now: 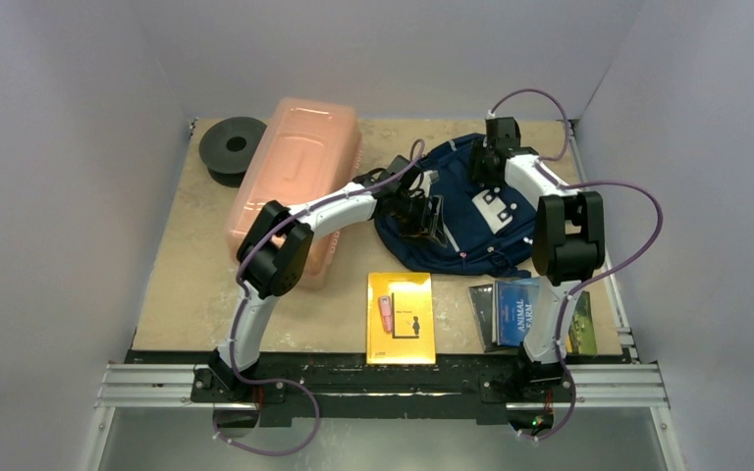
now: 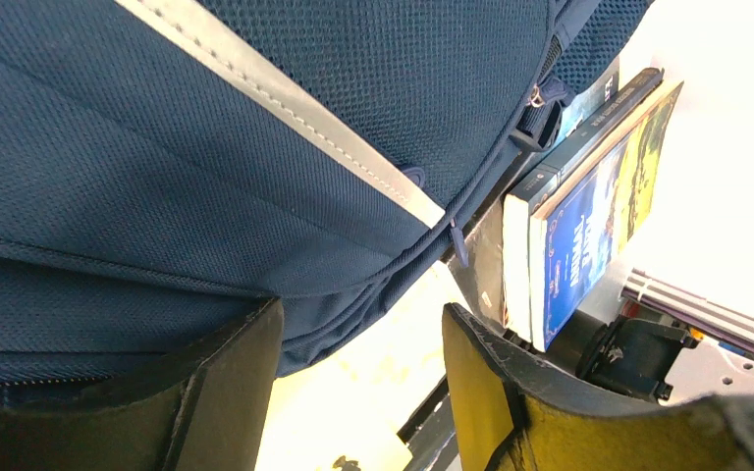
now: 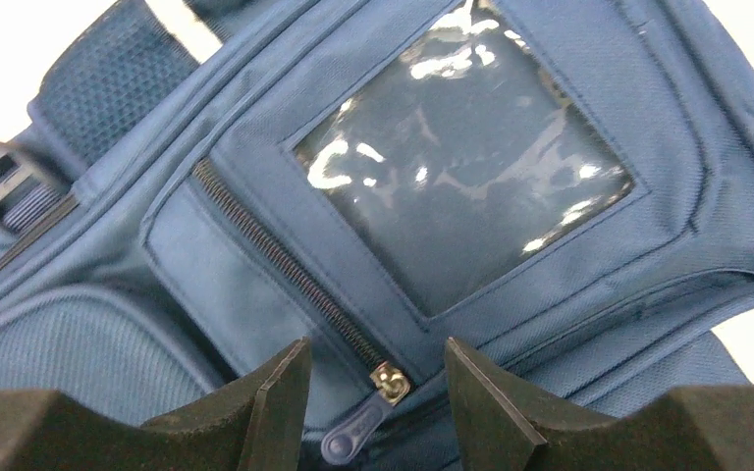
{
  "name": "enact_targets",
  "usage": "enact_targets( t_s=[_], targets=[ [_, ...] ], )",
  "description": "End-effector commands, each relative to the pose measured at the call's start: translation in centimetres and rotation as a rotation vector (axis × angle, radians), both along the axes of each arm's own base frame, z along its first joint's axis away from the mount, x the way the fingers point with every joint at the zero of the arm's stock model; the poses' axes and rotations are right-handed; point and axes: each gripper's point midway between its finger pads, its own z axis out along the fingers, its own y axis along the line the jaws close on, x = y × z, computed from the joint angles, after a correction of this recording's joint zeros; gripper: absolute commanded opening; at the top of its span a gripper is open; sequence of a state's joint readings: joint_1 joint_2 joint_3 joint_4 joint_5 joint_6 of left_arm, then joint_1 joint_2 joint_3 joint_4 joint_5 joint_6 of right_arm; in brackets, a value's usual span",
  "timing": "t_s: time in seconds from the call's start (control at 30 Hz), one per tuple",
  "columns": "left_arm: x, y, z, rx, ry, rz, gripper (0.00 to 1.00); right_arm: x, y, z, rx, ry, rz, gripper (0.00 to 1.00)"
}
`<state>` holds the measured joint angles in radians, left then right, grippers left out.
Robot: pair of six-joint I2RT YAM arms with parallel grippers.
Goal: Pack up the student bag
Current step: Unzip the student bag at the center of the board.
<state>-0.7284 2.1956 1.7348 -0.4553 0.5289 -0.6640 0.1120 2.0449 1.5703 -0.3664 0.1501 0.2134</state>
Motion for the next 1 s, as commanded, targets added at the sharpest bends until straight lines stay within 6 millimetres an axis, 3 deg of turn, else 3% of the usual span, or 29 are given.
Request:
enact_targets(
  t_s=[0.0, 0.27, 0.4, 0.6, 0.63, 0.8, 0.97],
  targets=[
    [-1.4, 0.2, -0.9, 0.025, 0.075, -0.020, 0.60, -1.4, 2.8, 2.2, 0.109, -0.011, 0.154, 0.56],
    [-1.5, 0.3, -1.4, 0.037, 0.081, -0.021, 0.60, -0.8, 5.0, 4.7, 0.201, -0.053, 0.225, 0.37],
    [-1.5, 0.3, -1.3, 0.036, 0.079, -0.024, 0.60, -0.6, 2.6, 5.6, 0.102, -0.059, 0.131, 0.36],
    [-1.7, 0.1, -0.8, 0.026, 0.073, -0.030, 0.60, -1.2, 2.3, 6.9, 0.056, -0.066, 0.107, 0.39],
    [-1.7, 0.1, -0.8, 0.025, 0.073, -0.029, 0.60, -1.4, 2.1, 6.9, 0.057, -0.060, 0.083, 0.50],
    [-1.8, 0.1, -1.0, 0.028, 0.077, -0.031, 0.60, -3.4, 2.0, 4.7, 0.180, 0.009, -0.183, 0.50],
    [-1.9, 0.0, -1.1, 0.029, 0.081, -0.034, 0.60, -2.6, 3.3, 3.0, 0.237, 0.019, -0.184, 0.48]
  ],
)
